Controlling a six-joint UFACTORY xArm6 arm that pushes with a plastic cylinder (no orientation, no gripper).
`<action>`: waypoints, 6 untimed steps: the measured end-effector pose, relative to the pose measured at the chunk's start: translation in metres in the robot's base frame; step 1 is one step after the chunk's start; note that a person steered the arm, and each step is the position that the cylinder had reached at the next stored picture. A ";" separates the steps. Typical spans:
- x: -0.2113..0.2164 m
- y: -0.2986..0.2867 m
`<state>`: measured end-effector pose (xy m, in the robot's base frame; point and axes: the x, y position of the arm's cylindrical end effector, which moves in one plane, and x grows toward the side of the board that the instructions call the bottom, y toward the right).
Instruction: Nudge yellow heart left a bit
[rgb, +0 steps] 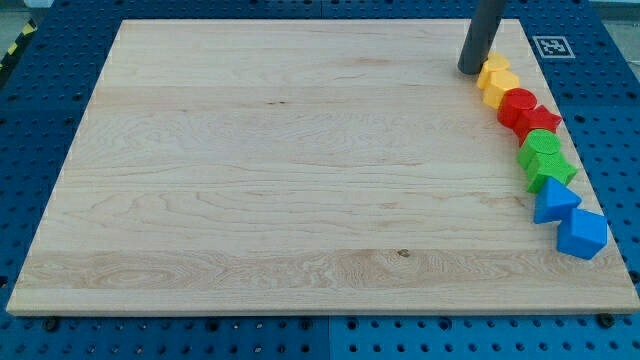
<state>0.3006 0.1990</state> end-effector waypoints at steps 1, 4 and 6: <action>0.000 0.000; -0.031 0.000; -0.028 0.035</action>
